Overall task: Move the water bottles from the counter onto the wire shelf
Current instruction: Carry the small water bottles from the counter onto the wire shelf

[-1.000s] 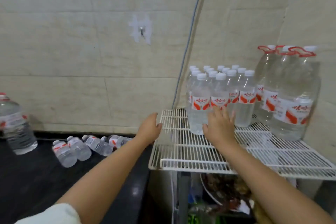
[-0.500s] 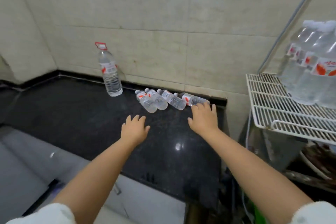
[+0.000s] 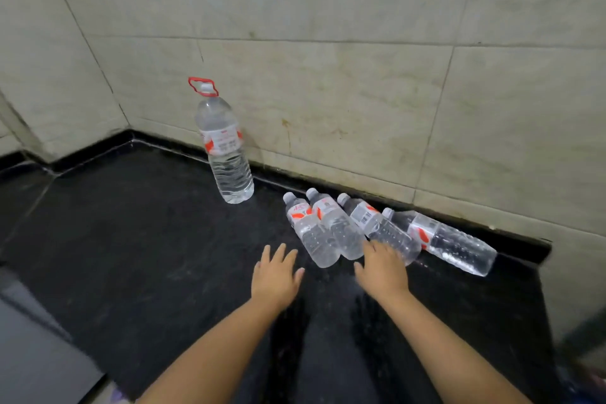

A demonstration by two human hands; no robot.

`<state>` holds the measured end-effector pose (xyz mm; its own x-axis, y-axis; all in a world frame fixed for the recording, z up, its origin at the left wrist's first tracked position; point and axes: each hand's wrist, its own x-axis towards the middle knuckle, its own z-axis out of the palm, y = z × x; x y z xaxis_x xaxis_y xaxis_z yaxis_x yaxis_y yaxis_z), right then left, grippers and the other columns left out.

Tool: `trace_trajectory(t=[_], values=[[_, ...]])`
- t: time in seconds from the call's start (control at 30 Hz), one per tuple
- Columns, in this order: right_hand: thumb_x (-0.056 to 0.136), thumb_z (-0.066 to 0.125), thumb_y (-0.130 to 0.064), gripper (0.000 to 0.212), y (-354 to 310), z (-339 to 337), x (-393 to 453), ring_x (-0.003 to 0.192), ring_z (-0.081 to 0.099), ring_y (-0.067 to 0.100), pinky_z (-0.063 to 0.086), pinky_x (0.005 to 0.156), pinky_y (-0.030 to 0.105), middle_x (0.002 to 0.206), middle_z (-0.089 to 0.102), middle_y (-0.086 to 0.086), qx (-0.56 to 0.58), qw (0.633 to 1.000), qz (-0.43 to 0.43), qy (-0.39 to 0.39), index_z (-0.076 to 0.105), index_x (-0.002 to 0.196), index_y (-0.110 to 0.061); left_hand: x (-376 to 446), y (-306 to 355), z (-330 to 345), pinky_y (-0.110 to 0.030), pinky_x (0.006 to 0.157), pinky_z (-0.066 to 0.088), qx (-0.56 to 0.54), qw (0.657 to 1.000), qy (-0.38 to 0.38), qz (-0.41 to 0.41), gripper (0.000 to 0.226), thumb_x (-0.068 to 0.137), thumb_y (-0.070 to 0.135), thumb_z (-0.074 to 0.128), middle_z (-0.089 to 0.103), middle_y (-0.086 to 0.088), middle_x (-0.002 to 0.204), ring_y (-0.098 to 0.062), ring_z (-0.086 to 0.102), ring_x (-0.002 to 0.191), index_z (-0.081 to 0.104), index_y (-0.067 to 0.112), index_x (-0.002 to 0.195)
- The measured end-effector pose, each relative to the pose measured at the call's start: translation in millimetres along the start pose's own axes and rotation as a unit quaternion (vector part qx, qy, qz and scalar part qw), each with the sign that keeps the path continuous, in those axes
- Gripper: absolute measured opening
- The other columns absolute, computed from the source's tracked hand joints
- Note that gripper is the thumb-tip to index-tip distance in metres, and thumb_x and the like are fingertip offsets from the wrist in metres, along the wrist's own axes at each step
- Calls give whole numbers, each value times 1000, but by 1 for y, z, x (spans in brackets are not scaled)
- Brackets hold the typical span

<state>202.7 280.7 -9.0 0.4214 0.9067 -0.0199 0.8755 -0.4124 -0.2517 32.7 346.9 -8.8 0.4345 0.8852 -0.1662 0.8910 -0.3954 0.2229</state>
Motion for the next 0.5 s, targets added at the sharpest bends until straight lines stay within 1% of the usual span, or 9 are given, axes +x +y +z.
trace_trajectory(t=[0.13,0.2,0.27,0.33,0.37,0.4,0.43,0.47,0.5], values=[[93,47,-27,56,-5,22,65,136,30,25,26,112,33,147,32,9,35,998,-45,-17,27,142,-11,75,15,13,-38,115,15,-66,998,5,19,50,98,38,32,9,0,157,-28,0,145,21,24,145],[92,49,-25,60,-7,32,82,137,26,26,24,113,31,148,26,11,47,997,-56,-27,24,143,-11,102,19,16,-36,114,17,-100,995,7,25,51,97,38,33,12,-2,156,-27,3,144,23,22,144],[92,49,-25,62,-6,41,93,138,22,27,22,114,32,149,20,12,46,997,-57,-35,20,145,-13,128,22,21,-35,114,16,-124,991,18,36,64,89,53,27,15,-2,155,-27,5,143,23,21,144],[93,47,-27,64,-2,46,99,140,15,29,18,115,32,153,11,12,38,996,-58,-48,14,147,-15,145,24,25,-38,117,8,-140,990,16,26,78,81,63,21,6,-1,157,-28,-6,144,18,21,146],[94,46,-28,65,-2,47,101,141,14,29,18,115,33,153,10,13,30,996,-50,-61,12,147,-15,152,25,28,-39,117,3,-148,989,12,17,75,85,60,29,2,-1,157,-28,-12,143,16,20,147],[92,50,-27,65,-2,47,101,139,18,33,22,114,36,152,14,17,19,996,-48,-73,16,147,-12,156,25,32,-39,117,0,-158,987,15,11,71,89,53,37,0,-1,157,-29,-16,143,14,20,147],[87,60,-26,68,-1,50,103,132,31,40,32,108,40,145,27,25,13,997,-46,-56,27,143,-7,157,25,33,-38,117,-1,-171,985,18,8,69,90,47,43,-2,-1,157,-30,-19,142,14,19,147],[73,74,-25,72,-2,51,103,116,49,45,46,94,44,129,46,31,18,998,-53,-33,44,134,-2,156,26,33,-38,116,-1,-186,982,20,8,69,90,43,46,-3,0,157,-30,-20,141,14,19,146],[56,85,-26,75,-2,52,104,96,62,42,55,77,42,111,59,30,6,998,-59,-21,57,121,-1,155,25,30,-38,116,0,-200,979,22,7,69,90,41,48,-4,0,157,-29,-21,141,14,19,146]])
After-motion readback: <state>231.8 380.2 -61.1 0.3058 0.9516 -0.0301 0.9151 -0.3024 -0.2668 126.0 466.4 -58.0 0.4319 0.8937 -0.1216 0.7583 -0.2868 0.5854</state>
